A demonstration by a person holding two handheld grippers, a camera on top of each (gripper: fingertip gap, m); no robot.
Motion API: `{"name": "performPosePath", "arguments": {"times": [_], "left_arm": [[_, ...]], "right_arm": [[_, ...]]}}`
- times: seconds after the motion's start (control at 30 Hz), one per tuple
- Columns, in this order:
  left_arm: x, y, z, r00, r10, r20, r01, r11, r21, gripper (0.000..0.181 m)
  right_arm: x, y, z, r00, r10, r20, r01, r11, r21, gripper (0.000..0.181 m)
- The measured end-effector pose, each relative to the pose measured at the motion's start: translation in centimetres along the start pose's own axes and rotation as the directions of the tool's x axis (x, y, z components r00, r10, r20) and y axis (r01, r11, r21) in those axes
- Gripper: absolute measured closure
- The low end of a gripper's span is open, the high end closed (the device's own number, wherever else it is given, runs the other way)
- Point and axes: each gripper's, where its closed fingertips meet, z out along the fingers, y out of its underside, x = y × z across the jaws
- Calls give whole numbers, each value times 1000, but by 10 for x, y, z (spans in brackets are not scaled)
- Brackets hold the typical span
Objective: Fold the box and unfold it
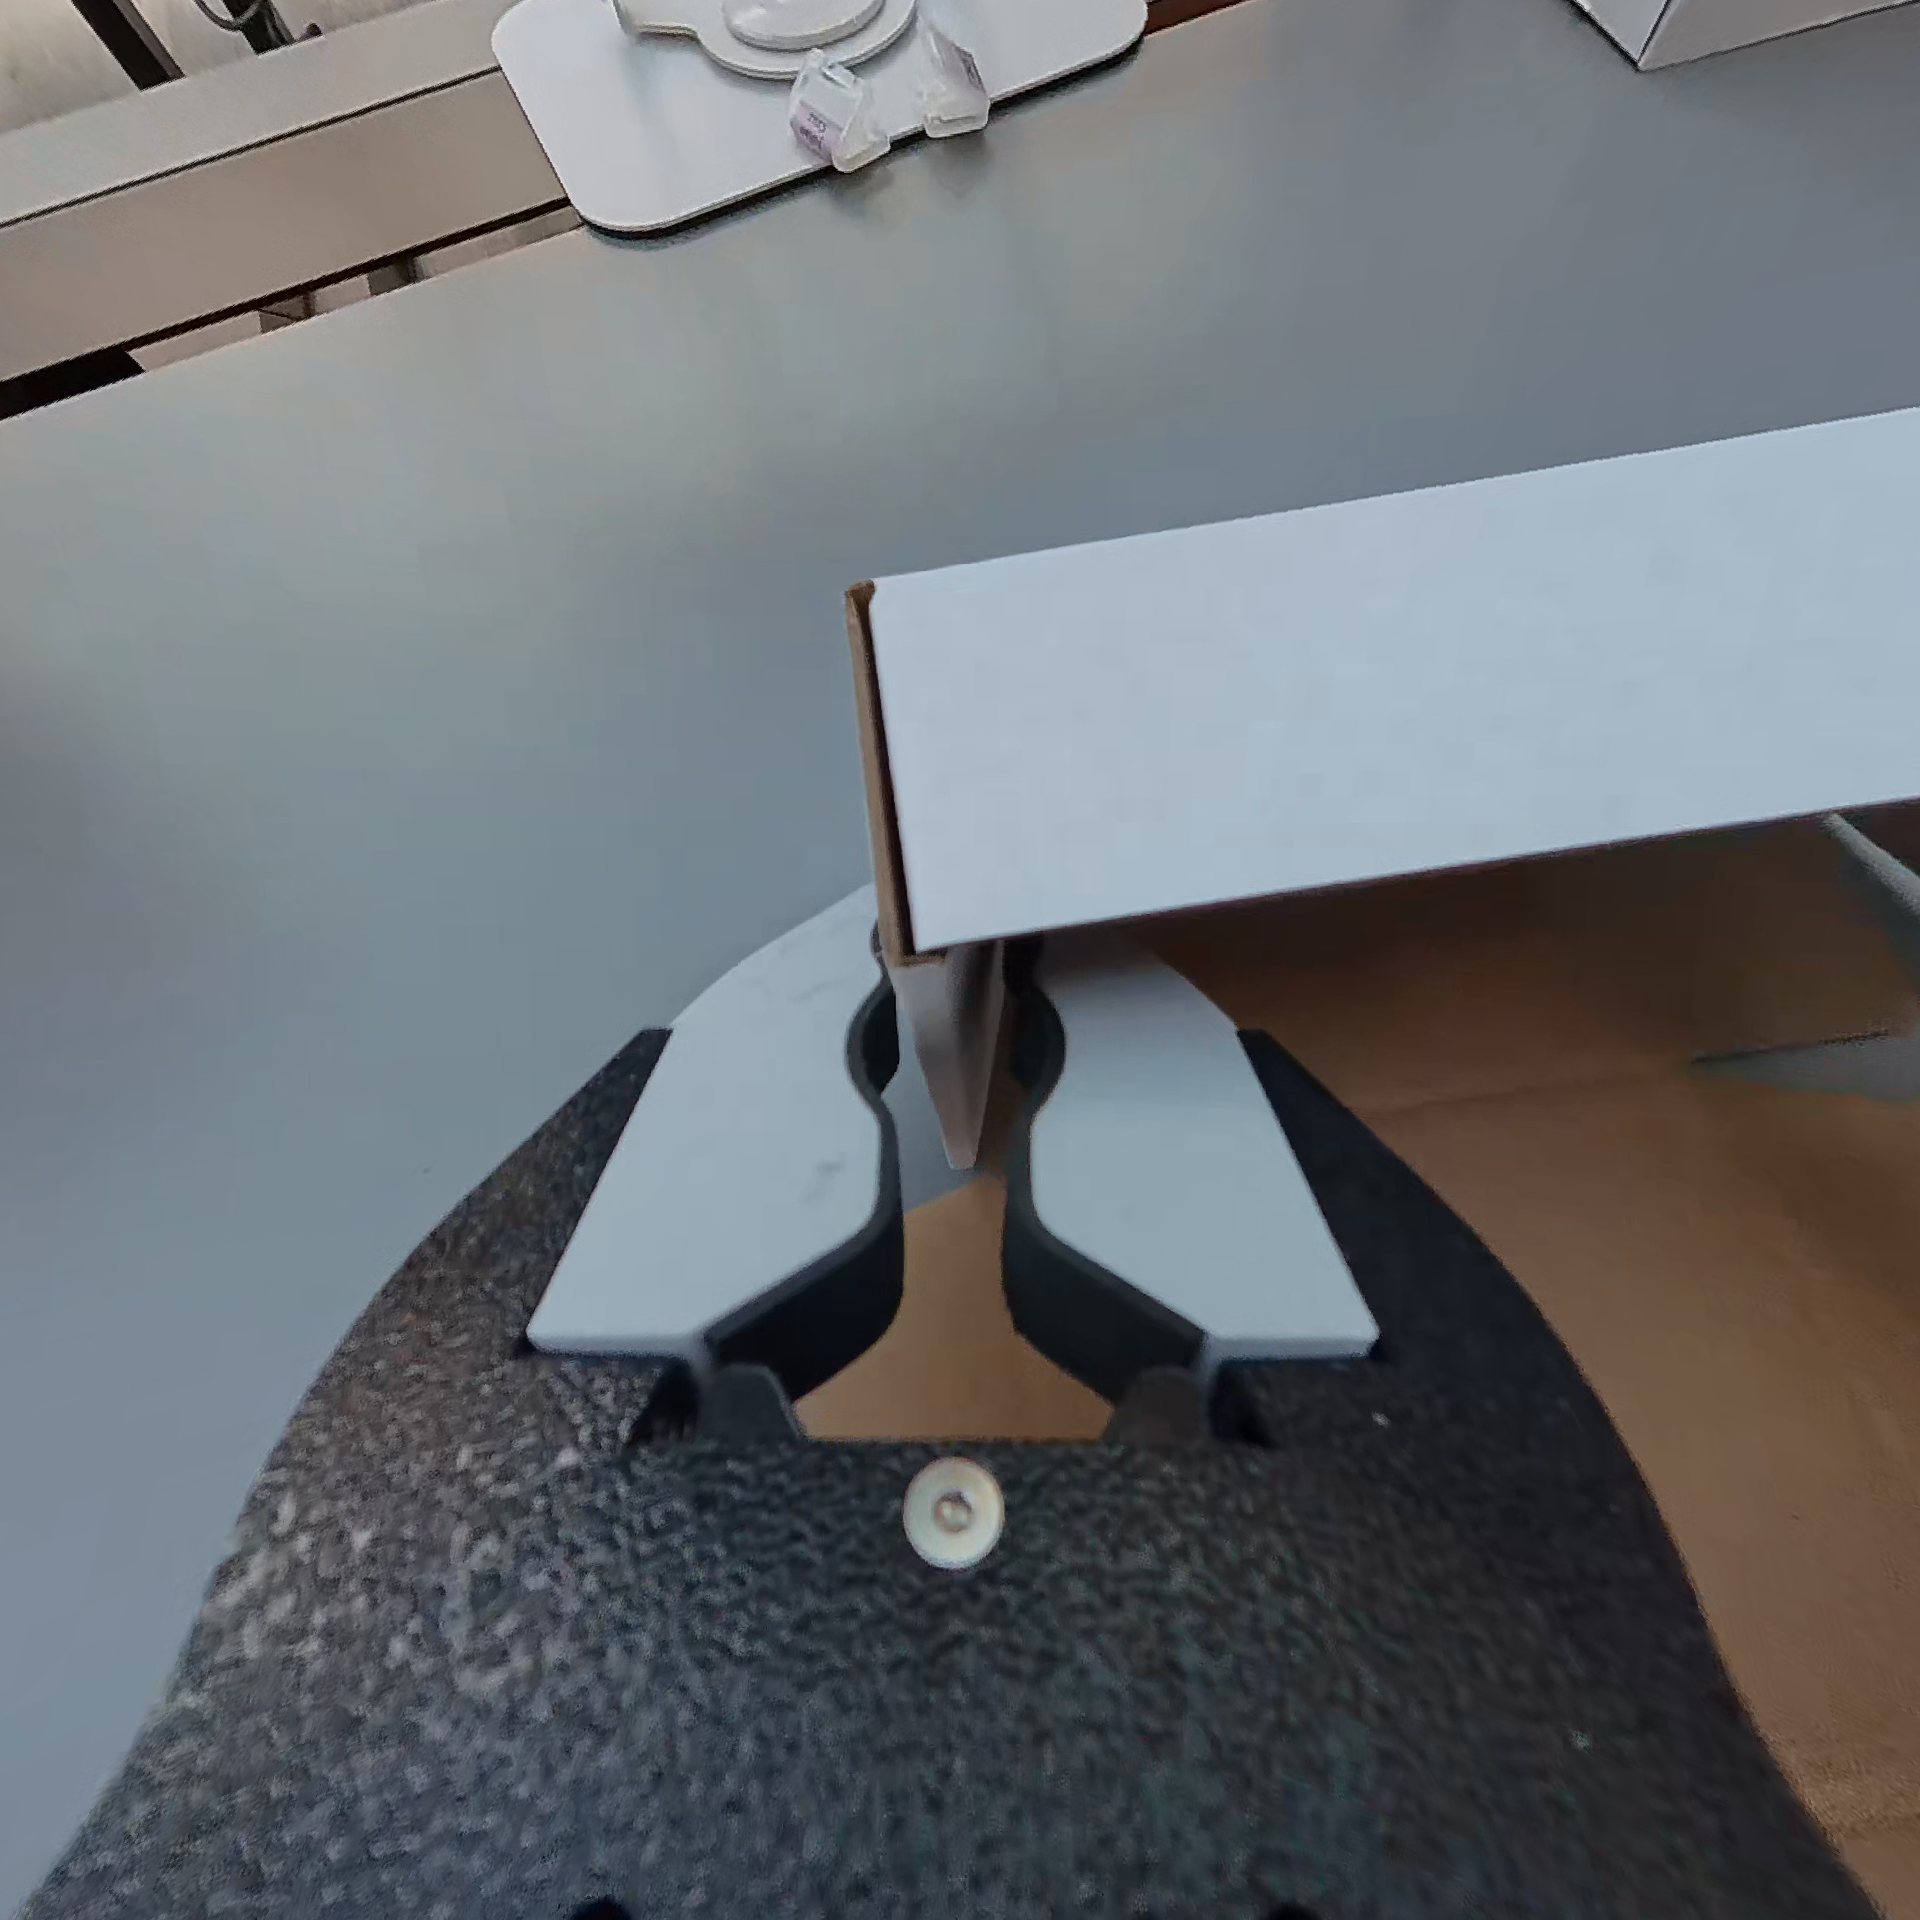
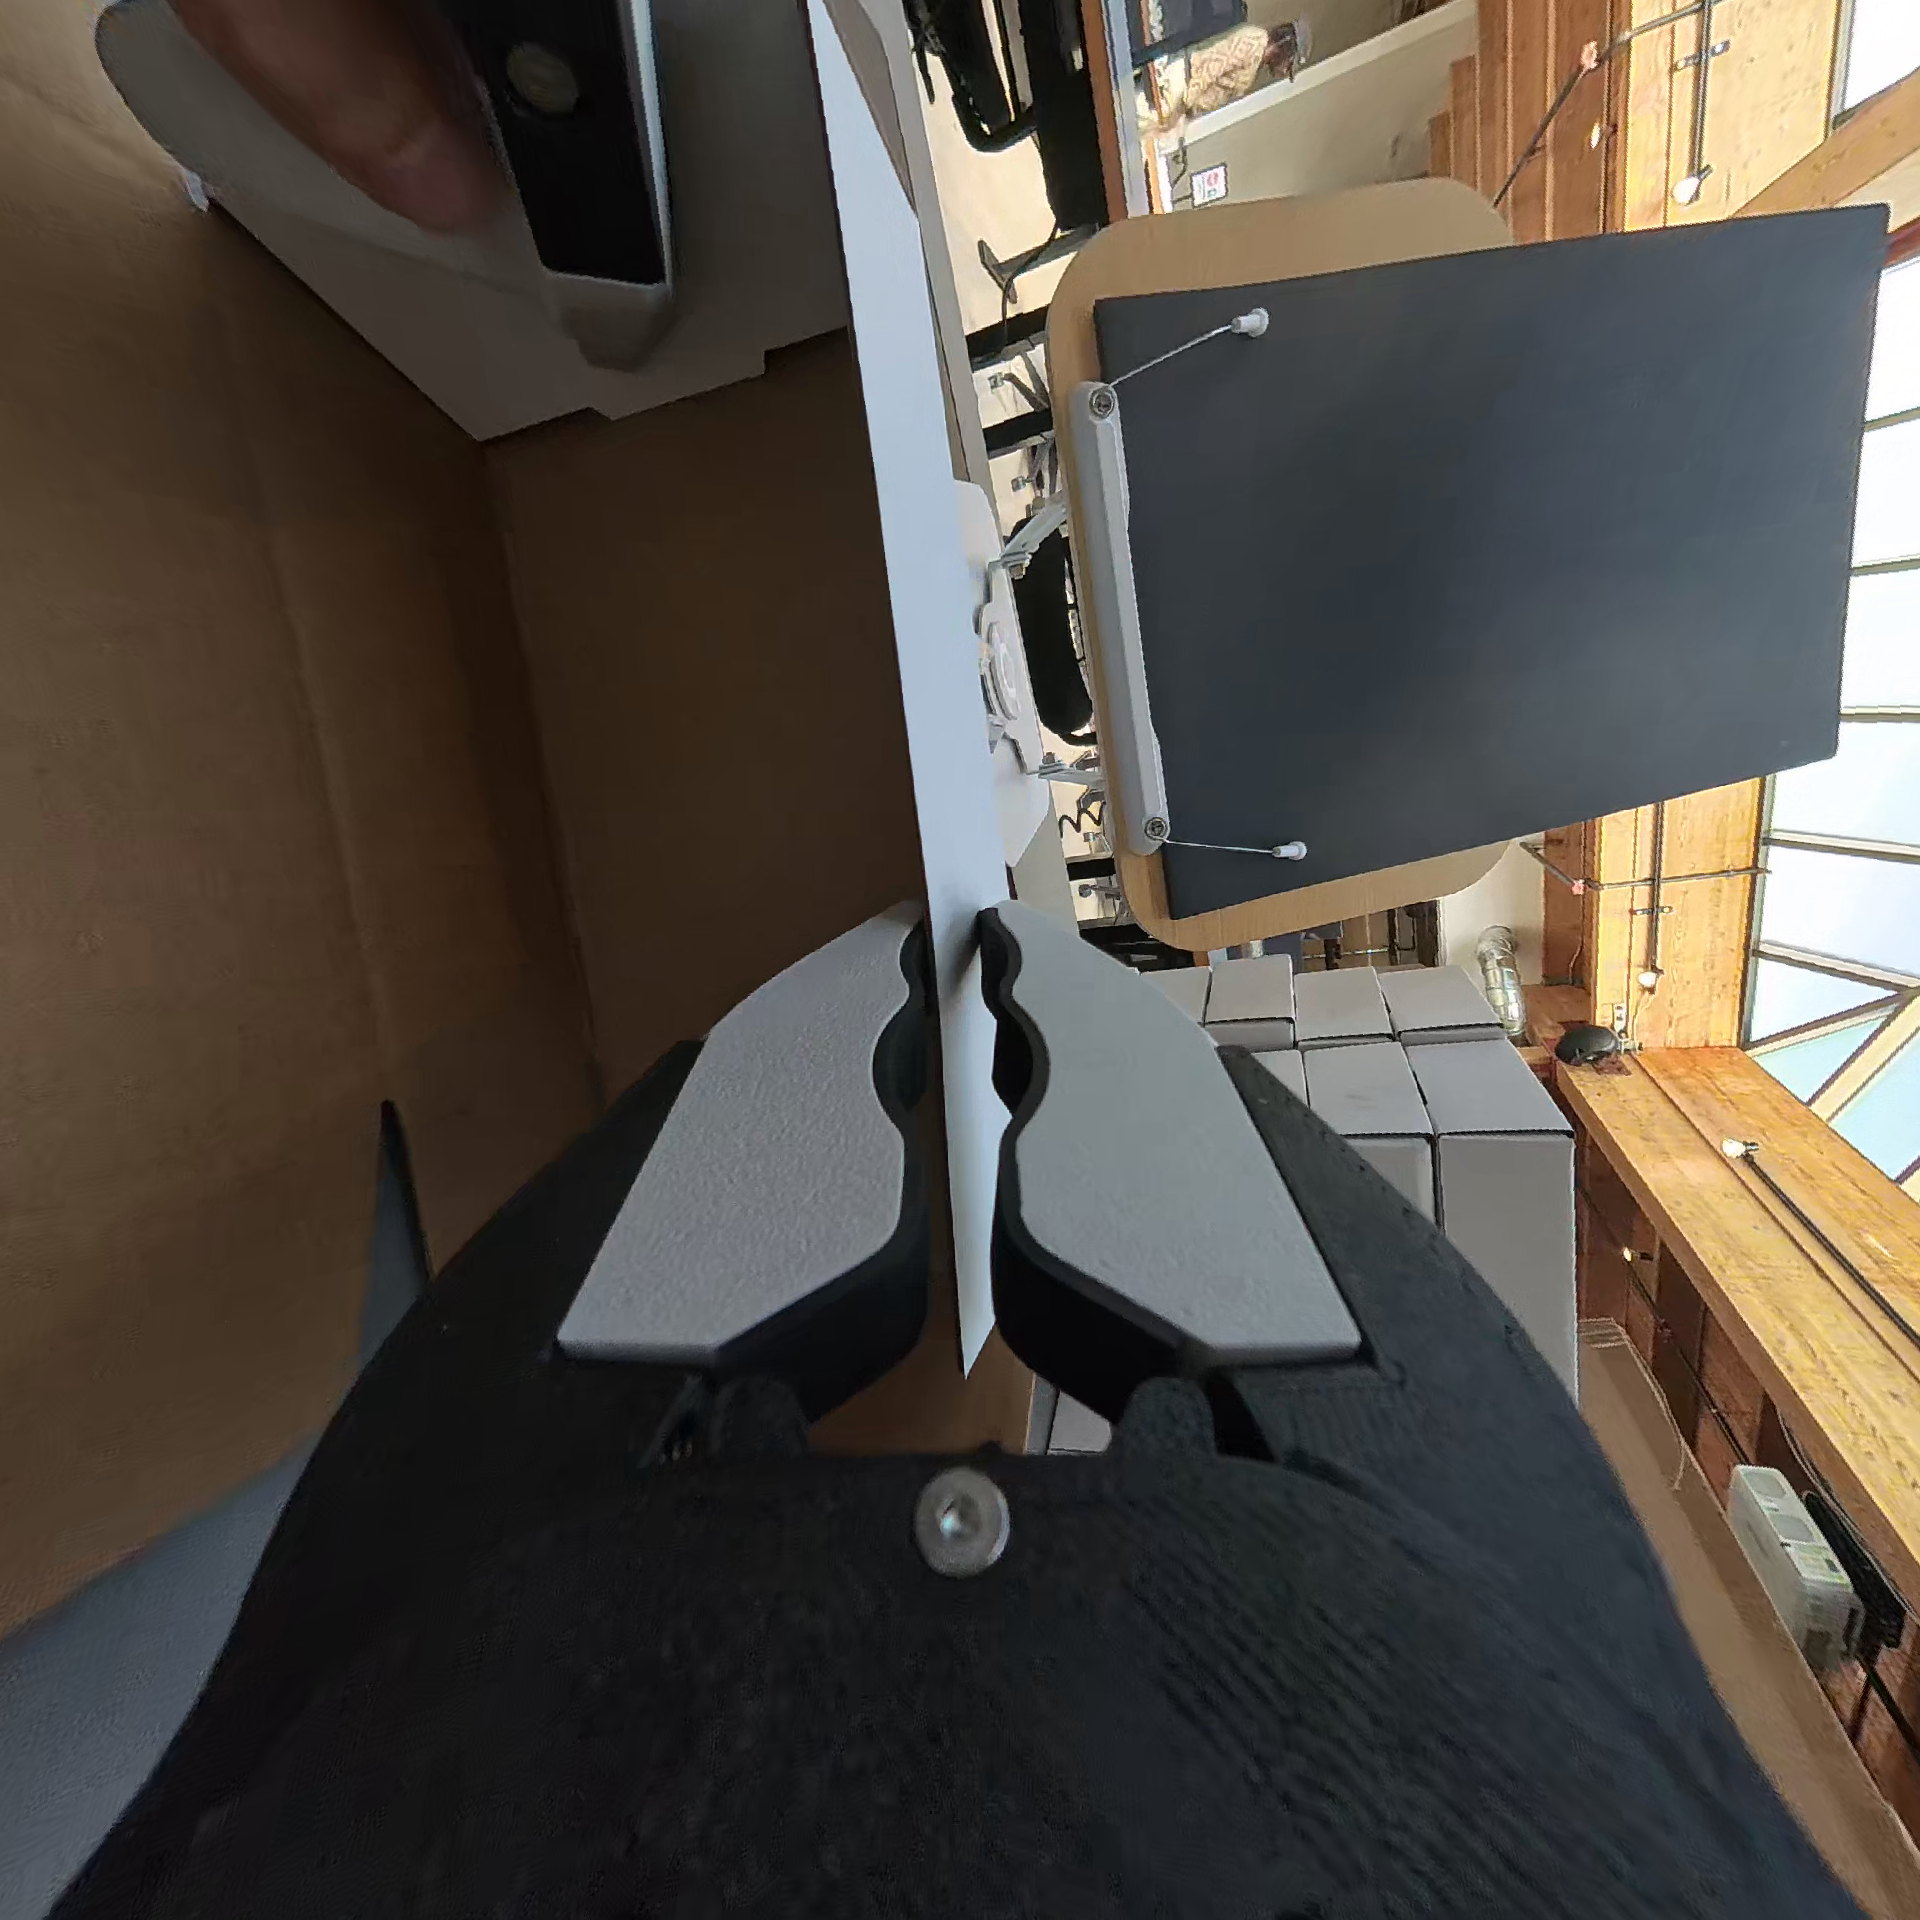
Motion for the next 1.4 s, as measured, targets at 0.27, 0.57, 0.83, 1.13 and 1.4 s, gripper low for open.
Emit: {"name": "performPosePath", "arguments": {"times": [0.27,0.57,0.83,1.13,1.4], "left_arm": [[-9,-6,7,999,-11,38,5,987,161,176],[-10,-7,9,1000,-11,18,8,986,169,176],[-10,-7,10,1000,-4,30,-1,986,169,175],[-9,-7,10,1000,3,27,-7,986,168,174],[-10,-6,11,1000,-5,26,0,987,163,175]], "right_arm": [[-4,-5,-3,1000,13,-27,-13,1000,16,171],[-2,-13,-18,1000,-16,3,16,999,52,171],[31,-48,-12,990,135,44,-140,977,162,181],[-7,-44,19,978,62,199,-63,998,-1,181],[-1,-47,13,1000,-16,17,16,1000,-15,181]]}}
